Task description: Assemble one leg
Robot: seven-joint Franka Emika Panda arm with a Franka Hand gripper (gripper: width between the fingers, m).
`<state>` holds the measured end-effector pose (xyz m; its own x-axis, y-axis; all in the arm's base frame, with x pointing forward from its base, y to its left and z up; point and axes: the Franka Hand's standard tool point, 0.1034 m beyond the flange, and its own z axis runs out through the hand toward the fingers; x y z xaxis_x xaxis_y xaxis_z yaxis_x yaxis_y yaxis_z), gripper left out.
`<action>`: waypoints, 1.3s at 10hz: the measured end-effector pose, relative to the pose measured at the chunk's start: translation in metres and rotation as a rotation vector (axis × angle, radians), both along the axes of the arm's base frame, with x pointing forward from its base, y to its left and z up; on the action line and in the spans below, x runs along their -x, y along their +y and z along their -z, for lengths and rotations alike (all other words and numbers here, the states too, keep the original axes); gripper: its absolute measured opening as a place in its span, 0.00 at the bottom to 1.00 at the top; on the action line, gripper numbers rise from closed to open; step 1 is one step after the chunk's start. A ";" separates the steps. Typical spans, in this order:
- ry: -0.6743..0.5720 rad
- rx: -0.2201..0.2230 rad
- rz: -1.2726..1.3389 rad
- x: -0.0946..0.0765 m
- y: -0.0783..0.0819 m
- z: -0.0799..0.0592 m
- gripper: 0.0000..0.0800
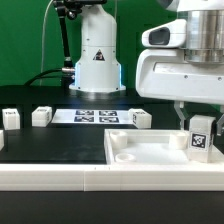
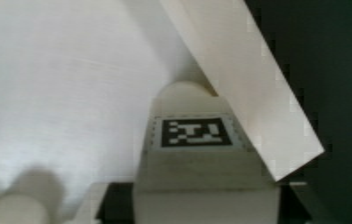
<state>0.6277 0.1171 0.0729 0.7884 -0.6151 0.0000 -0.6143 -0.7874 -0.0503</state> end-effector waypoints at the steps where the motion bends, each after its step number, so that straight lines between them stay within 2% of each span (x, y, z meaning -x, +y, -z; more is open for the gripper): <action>1: 0.004 -0.007 0.092 0.000 -0.001 0.000 0.36; 8: 0.039 -0.035 0.712 0.001 0.001 0.000 0.37; 10: 0.048 -0.046 0.840 0.002 0.001 0.000 0.37; 11: 0.047 -0.045 0.825 0.001 0.001 0.000 0.37; 12: 0.046 -0.045 0.798 0.002 0.001 0.001 0.48; 13: 0.046 -0.045 0.797 0.002 0.002 0.001 0.66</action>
Offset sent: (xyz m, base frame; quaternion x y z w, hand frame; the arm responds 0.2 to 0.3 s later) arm -0.0034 0.0029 -0.0064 -0.0011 -0.0030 0.2592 0.9658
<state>0.6261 0.1187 0.0723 0.1100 -0.9921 -0.0600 -0.9936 -0.1082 -0.0326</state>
